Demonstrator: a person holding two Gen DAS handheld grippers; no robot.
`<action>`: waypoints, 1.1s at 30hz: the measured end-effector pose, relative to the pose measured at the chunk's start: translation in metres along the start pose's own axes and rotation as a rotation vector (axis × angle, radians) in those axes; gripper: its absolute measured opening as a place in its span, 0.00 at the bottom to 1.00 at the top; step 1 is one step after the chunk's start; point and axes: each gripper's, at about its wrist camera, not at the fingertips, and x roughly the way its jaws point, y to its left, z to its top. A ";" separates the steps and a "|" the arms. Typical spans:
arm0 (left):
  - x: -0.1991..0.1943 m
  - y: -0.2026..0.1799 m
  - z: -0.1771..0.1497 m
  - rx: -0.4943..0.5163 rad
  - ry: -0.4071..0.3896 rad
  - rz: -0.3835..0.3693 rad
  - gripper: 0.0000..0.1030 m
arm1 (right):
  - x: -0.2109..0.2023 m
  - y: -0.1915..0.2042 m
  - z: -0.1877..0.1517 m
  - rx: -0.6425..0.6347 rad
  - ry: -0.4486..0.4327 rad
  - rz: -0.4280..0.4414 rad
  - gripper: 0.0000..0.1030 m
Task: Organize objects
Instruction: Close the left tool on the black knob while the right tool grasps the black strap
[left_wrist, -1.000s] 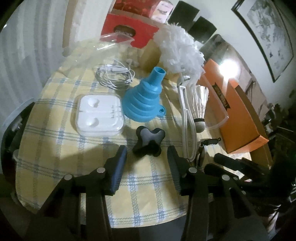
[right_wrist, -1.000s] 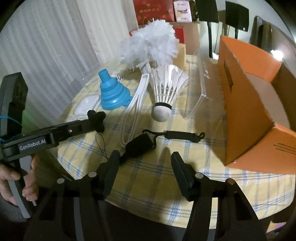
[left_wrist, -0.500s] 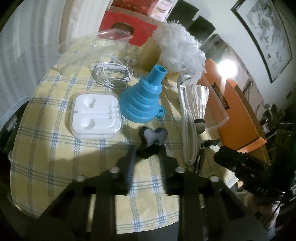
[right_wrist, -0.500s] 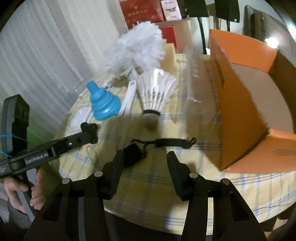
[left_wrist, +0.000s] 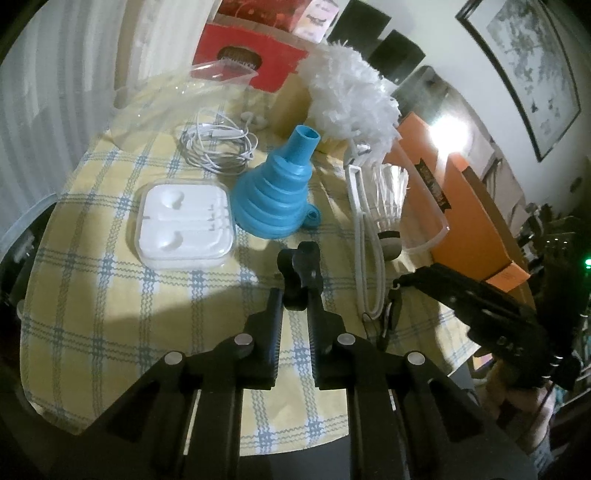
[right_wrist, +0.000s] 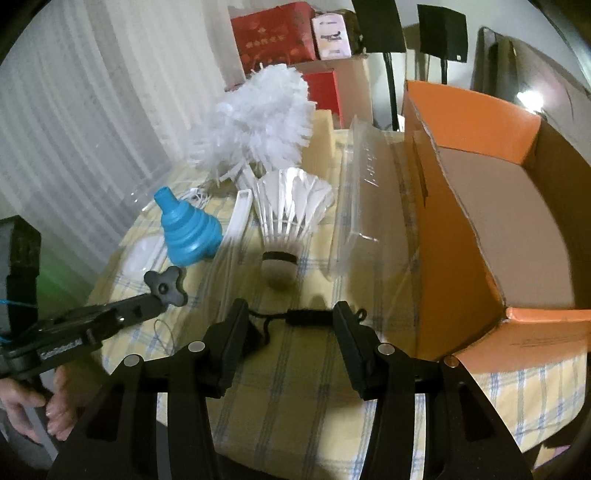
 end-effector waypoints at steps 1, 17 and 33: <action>-0.001 0.000 0.000 0.001 -0.001 0.001 0.11 | 0.003 0.001 0.001 -0.008 0.000 -0.004 0.46; 0.001 0.004 -0.003 -0.034 0.017 -0.009 0.16 | 0.023 0.014 0.002 -0.093 0.014 -0.013 0.53; 0.002 0.003 0.001 -0.032 0.022 -0.007 0.24 | 0.008 0.012 -0.011 -0.180 0.178 0.060 0.47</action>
